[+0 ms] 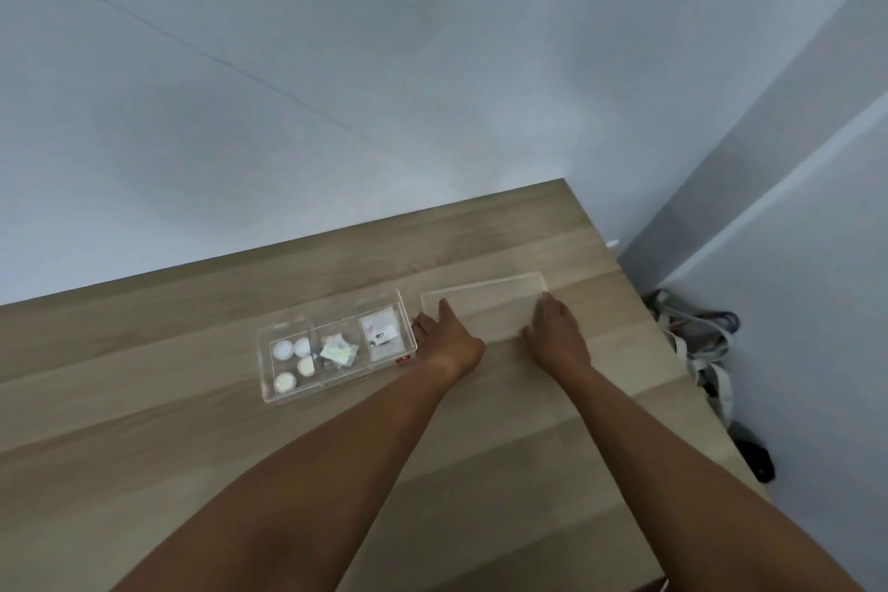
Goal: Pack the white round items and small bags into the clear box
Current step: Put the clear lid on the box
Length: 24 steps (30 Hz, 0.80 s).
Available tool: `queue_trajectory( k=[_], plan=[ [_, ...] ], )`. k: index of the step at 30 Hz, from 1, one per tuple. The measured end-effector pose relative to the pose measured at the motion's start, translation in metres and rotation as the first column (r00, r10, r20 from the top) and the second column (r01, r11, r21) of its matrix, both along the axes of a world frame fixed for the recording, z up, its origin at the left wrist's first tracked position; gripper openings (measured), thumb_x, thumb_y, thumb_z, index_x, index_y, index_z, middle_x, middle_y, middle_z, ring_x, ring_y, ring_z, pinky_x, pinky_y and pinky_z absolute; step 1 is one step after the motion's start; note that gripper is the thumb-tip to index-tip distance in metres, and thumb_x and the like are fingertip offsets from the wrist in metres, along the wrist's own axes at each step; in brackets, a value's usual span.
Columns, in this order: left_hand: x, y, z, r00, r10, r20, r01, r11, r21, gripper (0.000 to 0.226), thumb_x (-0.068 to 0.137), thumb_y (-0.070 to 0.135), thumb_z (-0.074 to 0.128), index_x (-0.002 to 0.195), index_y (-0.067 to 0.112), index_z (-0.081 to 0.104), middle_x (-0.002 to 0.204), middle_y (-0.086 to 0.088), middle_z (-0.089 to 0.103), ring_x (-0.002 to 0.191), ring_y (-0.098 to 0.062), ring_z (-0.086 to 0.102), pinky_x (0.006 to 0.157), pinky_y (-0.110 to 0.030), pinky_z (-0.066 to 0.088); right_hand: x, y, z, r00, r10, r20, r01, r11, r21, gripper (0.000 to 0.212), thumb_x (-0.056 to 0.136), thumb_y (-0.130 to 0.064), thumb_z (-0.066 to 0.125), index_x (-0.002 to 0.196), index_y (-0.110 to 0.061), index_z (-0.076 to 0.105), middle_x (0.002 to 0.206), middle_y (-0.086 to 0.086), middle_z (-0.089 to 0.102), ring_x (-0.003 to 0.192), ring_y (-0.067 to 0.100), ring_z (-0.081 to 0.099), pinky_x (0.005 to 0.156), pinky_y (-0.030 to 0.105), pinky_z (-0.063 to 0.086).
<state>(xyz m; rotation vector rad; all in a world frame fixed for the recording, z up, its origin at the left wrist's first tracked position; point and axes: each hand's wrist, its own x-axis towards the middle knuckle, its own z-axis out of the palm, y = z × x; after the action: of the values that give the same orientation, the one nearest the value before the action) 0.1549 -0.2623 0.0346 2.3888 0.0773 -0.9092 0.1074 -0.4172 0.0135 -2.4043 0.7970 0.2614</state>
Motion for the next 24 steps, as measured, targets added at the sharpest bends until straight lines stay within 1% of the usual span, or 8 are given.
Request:
queue_trajectory(
  k=[6,8,11,14,16,18,21,24],
  plan=[
    [-0.001,0.004,0.011,0.993,0.07,0.092,-0.053,0.983,-0.178,0.086,0.08,0.027,0.062,0.151,0.022,0.014,0.15,-0.02,0.027,0.136,-0.038,0.035,0.111,-0.045,0.035,0.002,-0.002,0.013,0.975,-0.185,0.124,0.173,0.98,0.1,0.066,0.087,-0.023,0.057,0.144,-0.009,0.028,0.142,0.019,0.042,0.131,0.036,0.039,0.105,0.047,0.037],
    [0.0,0.007,0.019,0.982,0.095,0.162,-0.055,0.97,-0.236,0.083,0.082,0.024,0.061,0.152,0.02,0.016,0.151,-0.016,0.031,0.137,-0.034,0.035,0.112,-0.043,0.035,0.005,-0.003,0.021,0.955,-0.222,0.196,0.206,0.974,0.097,0.062,0.084,-0.024,0.056,0.14,-0.01,0.033,0.136,0.018,0.047,0.126,0.037,0.044,0.101,0.049,0.043],
    [0.005,0.018,0.034,0.945,0.172,0.277,-0.078,0.944,-0.321,0.074,0.087,0.018,0.058,0.151,0.016,0.022,0.156,-0.009,0.031,0.143,-0.026,0.03,0.116,-0.038,0.029,0.014,0.002,0.036,0.929,-0.255,0.269,0.234,0.966,0.106,0.062,0.086,-0.023,0.057,0.142,-0.013,0.031,0.139,0.016,0.046,0.128,0.034,0.042,0.102,0.049,0.042],
    [0.012,0.044,0.045,0.9,0.269,0.342,-0.137,0.92,-0.366,0.068,0.089,0.015,0.056,0.15,0.017,0.027,0.156,-0.005,0.034,0.143,-0.023,0.033,0.117,-0.038,0.03,0.021,0.021,0.046,0.924,-0.232,0.305,0.204,0.971,0.123,0.064,0.088,-0.023,0.057,0.144,-0.012,0.029,0.143,0.014,0.043,0.131,0.032,0.039,0.104,0.046,0.038],
    [0.017,0.065,0.047,0.873,0.328,0.361,-0.188,0.909,-0.372,0.061,0.089,0.017,0.054,0.146,0.017,0.035,0.15,-0.006,0.044,0.137,-0.025,0.042,0.112,-0.04,0.037,0.022,0.039,0.048,0.923,-0.194,0.331,0.157,0.978,0.136,0.063,0.088,-0.023,0.057,0.143,-0.009,0.029,0.142,0.016,0.044,0.129,0.032,0.041,0.103,0.044,0.039],
    [0.02,0.089,0.049,0.843,0.378,0.383,-0.238,0.9,-0.364,0.052,0.09,0.016,0.053,0.141,0.013,0.043,0.142,-0.009,0.052,0.13,-0.027,0.05,0.107,-0.037,0.042,0.023,0.06,0.046,0.925,-0.154,0.347,0.107,0.983,0.149,0.062,0.088,-0.022,0.057,0.142,-0.007,0.03,0.14,0.016,0.045,0.128,0.032,0.042,0.104,0.043,0.039],
    [0.021,0.124,0.05,0.802,0.453,0.389,-0.331,0.88,-0.341,0.055,0.091,0.014,0.052,0.145,0.008,0.04,0.144,-0.014,0.05,0.13,-0.028,0.049,0.11,-0.037,0.039,0.025,0.095,0.043,0.937,-0.101,0.333,0.044,0.984,0.173,0.061,0.088,-0.023,0.055,0.142,-0.007,0.031,0.142,0.015,0.044,0.131,0.03,0.039,0.107,0.042,0.037],
    [0.017,0.158,0.046,0.782,0.495,0.379,-0.394,0.863,-0.315,0.054,0.091,0.013,0.051,0.144,0.009,0.042,0.146,-0.013,0.049,0.132,-0.027,0.048,0.112,-0.038,0.037,0.026,0.127,0.041,0.95,-0.04,0.31,-0.023,0.98,0.197,0.061,0.089,-0.021,0.054,0.143,-0.004,0.03,0.144,0.016,0.04,0.134,0.03,0.037,0.111,0.041,0.033]
  ],
)
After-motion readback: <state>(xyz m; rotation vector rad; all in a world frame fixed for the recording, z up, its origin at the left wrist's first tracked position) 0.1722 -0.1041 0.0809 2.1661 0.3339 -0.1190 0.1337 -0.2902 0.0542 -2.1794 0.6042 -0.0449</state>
